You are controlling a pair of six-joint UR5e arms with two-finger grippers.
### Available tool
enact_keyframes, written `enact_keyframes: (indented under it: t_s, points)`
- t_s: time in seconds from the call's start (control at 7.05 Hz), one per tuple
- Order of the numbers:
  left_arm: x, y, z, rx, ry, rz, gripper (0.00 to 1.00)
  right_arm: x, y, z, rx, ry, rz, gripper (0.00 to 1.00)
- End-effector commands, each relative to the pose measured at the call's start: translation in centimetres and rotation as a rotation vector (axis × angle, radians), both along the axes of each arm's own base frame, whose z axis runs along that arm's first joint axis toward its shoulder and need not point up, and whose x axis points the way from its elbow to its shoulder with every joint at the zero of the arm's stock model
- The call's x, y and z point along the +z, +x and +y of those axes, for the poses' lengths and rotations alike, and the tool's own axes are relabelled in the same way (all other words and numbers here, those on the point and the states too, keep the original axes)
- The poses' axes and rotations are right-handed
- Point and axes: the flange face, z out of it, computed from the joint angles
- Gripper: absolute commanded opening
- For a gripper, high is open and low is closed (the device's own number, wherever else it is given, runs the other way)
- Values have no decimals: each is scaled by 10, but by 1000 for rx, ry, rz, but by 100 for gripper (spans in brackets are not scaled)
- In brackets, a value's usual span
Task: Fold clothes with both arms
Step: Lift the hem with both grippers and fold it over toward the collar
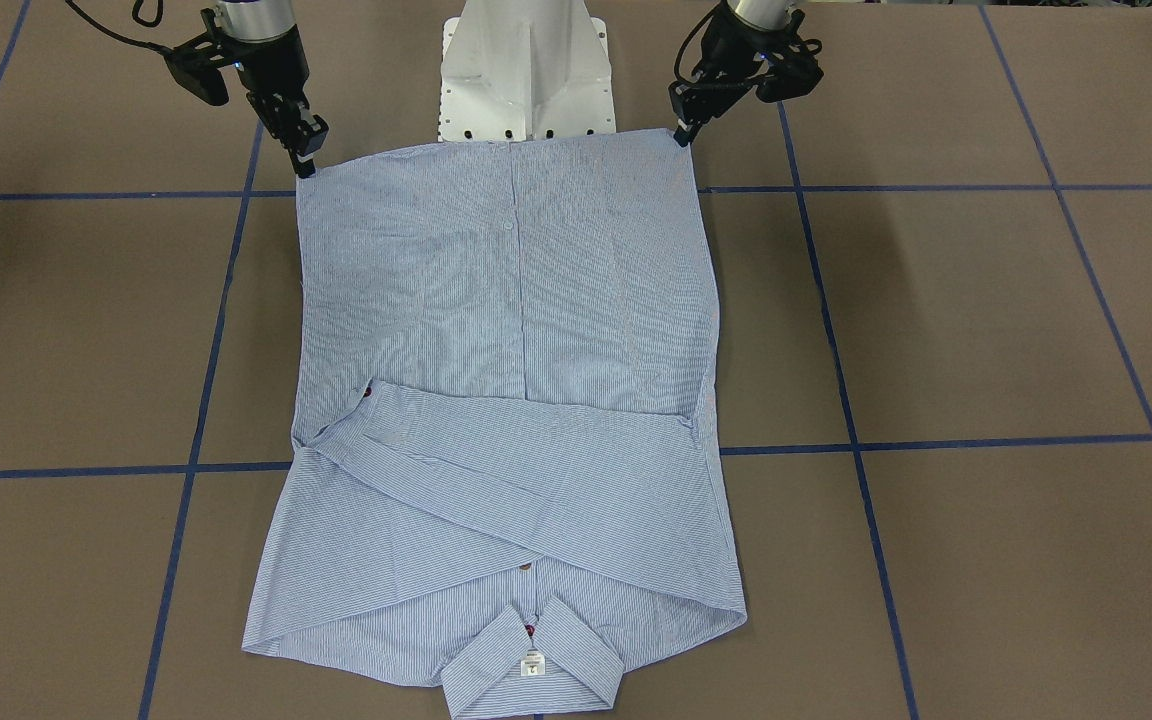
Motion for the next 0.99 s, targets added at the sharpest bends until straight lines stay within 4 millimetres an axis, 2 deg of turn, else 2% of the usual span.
enact_keyframes:
  t_s: [0.0,0.14,0.28,0.43,0.71,0.85]
  points:
    - [-20,-22,-57,-92,62,27,0,-24,29,-66,54,-64,-80,0]
    - [-24,-31,-87,-117,48,37,0,-31,41,-103,62,-79,-101,0]
    - [-36,-37,-120,-128,35,61,0,-36,56,-130,110,-81,-117,0]
    - [-39,-47,-142,-161,29,66,0,-51,78,-154,151,-87,-157,0]
    - [-44,-76,-169,-191,13,83,0,-55,120,-188,251,-87,-175,0]
    - [-52,-84,-188,-221,15,94,0,-59,110,-215,276,-89,-171,0]
